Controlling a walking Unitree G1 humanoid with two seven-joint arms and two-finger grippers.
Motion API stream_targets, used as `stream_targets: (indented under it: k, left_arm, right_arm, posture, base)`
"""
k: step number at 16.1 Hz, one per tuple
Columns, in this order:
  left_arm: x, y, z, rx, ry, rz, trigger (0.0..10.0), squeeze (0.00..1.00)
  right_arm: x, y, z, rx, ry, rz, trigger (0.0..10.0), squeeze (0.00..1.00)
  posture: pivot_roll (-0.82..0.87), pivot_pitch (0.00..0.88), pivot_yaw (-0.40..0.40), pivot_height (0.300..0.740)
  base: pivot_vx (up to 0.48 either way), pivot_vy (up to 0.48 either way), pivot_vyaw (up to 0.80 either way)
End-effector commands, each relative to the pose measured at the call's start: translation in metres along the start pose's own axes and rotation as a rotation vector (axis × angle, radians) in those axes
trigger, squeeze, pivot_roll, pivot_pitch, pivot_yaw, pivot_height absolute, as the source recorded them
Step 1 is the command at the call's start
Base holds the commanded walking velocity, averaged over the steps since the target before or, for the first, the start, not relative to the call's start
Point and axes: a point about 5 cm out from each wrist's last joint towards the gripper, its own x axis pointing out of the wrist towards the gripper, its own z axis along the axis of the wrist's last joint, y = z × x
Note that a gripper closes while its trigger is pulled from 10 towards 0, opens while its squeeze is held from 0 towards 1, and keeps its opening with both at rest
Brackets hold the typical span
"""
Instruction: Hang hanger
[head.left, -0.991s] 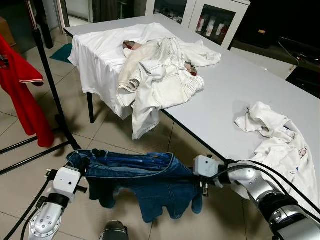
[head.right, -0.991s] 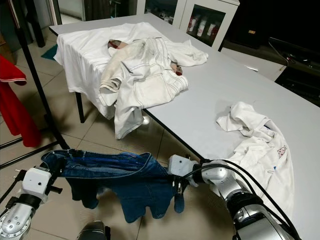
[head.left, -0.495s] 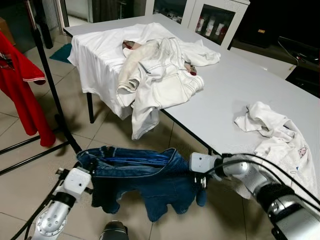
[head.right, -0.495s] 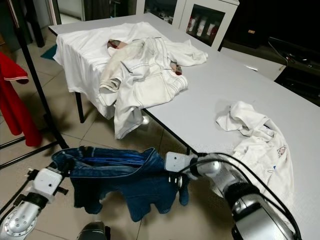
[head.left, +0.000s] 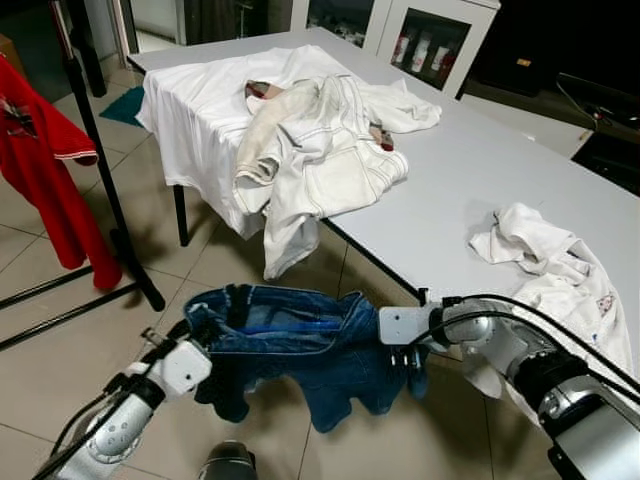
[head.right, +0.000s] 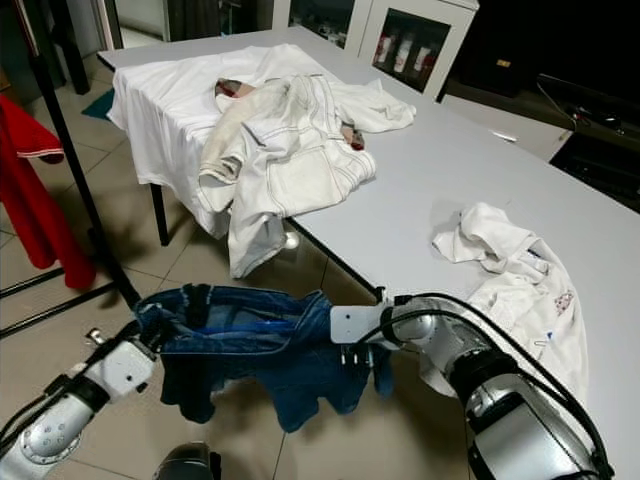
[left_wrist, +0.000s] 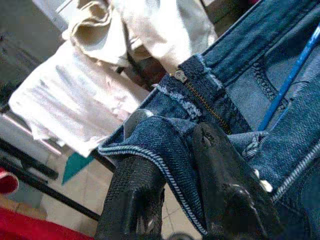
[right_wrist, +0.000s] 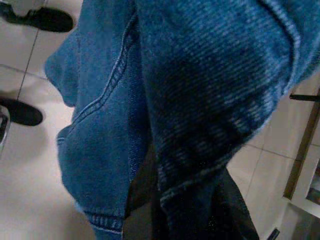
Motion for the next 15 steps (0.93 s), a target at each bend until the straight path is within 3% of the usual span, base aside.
stream_targets:
  k: [1,6,9,10,13,15]
  left_arm:
    - [-0.003,0.012,-0.008,0.084,0.05,0.009,10.0,0.0]
    - [0.009,0.005,0.003,0.127,0.011,-0.038,10.0,0.0]
    - [0.027,-0.005,0.021,0.176,-0.056,-0.079,10.0,0.0]
    - [0.027,-0.005,0.021,0.176,-0.056,-0.079,10.0,0.0]
    - [0.05,-0.018,0.048,0.258,-0.152,-0.16,10.0,0.0]
    - [0.055,-0.023,0.053,0.292,-0.163,-0.202,10.0,0.0]
  right_arm:
    - [-0.022,-0.003,-0.039,0.052,0.202,-0.018,0.0,0.0]
    - [-0.009,-0.004,-0.028,0.057,0.209,-0.061,0.0,0.0]
    - [-0.001,-0.006,-0.02,0.063,0.224,-0.128,0.0,0.0]
    - [-0.001,-0.006,-0.02,0.063,0.224,-0.128,0.0,0.0]
    - [0.011,-0.003,-0.007,0.074,0.2,-0.157,0.0,0.0]
    - [0.014,-0.004,-0.001,0.08,0.178,-0.165,0.0,0.0]
  posture:
    - [0.28,0.02,-0.155,0.71]
    - [0.28,0.024,-0.151,0.71]
    - [0.28,0.027,-0.15,0.71]
    - [0.28,0.027,-0.15,0.71]
    - [0.27,0.03,-0.149,0.71]
    - [0.27,0.029,-0.148,0.71]
  base:
    - [0.0,0.0,0.0]
    - [0.0,0.0,0.0]
    - [0.0,0.0,0.0]
    - [0.0,0.0,0.0]
    - [0.0,0.0,0.0]
    - [0.0,0.0,0.0]
